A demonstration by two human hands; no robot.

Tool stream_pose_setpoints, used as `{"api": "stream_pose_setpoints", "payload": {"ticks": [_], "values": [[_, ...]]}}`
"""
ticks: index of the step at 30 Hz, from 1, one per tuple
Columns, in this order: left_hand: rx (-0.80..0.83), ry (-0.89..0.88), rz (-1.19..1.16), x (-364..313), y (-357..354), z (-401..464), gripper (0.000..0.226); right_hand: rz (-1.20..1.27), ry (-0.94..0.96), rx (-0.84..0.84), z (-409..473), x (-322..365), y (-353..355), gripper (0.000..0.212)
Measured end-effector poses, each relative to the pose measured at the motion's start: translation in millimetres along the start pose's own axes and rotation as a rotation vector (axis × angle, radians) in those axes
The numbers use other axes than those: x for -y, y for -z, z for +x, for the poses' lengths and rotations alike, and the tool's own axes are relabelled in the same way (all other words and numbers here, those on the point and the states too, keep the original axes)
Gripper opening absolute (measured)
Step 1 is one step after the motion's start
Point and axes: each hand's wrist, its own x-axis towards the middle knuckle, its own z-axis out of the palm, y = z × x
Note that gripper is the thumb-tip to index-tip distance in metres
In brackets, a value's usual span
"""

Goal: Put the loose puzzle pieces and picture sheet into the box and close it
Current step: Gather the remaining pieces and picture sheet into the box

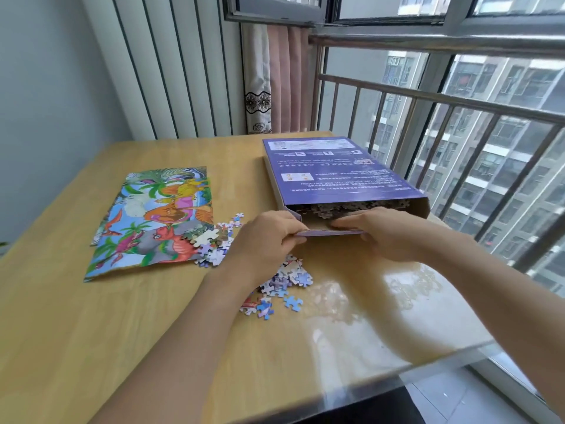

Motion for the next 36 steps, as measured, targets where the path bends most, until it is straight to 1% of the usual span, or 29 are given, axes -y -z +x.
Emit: {"api": "stream_pose_setpoints", "payload": {"ticks": [2, 4, 5, 7, 8, 9, 11, 13, 15, 17, 20, 23, 27, 29, 36], "values": [[0.028, 0.061, -0.045, -3, 9, -3, 0.015, -0.034, -0.074, 0.033, -3, 1, -2, 0.070], [0.016, 0.135, -0.051, -3, 30, -5, 0.015, -0.071, -0.145, 0.106, -9, 7, -1, 0.062], [0.010, 0.180, -0.036, -3, 43, -6, 0.013, -0.076, -0.162, 0.097, -14, 13, 2, 0.055], [0.003, 0.283, 0.005, 1, 71, -11, 0.010, -0.014, -0.164, -0.061, -26, 40, 6, 0.043], [-0.009, 0.342, 0.031, 4, 83, -16, 0.010, 0.063, -0.151, -0.130, -33, 61, 7, 0.047], [-0.041, 0.396, 0.065, 8, 91, -23, 0.014, 0.155, -0.149, -0.149, -40, 82, 4, 0.060], [-0.127, 0.502, 0.152, 16, 97, -42, 0.026, 0.260, -0.169, -0.036, -50, 121, -3, 0.088], [-0.159, 0.594, 0.201, 20, 87, -64, 0.033, 0.246, -0.197, 0.038, -46, 139, -18, 0.110], [-0.144, 0.624, 0.162, 18, 68, -81, 0.032, 0.241, -0.227, 0.015, -37, 144, -28, 0.126], [-0.170, 0.593, 0.087, 15, 53, -91, 0.029, 0.269, -0.231, -0.028, -28, 150, -32, 0.135], [-0.185, 0.556, -0.019, 14, 46, -95, 0.031, 0.250, -0.198, -0.068, -20, 164, -39, 0.126], [-0.171, 0.528, 0.011, 14, 46, -98, 0.035, 0.264, -0.171, -0.136, -11, 175, -46, 0.107], [-0.267, 0.610, -0.159, 19, 47, -98, 0.035, 0.334, -0.149, -0.172, 1, 187, -47, 0.082], [-0.284, 0.638, -0.207, 20, 47, -97, 0.035, 0.355, -0.144, -0.179, 4, 189, -46, 0.071], [-0.310, 0.696, -0.291, 23, 44, -95, 0.028, 0.344, -0.121, -0.099, 16, 183, -39, 0.060]]}}
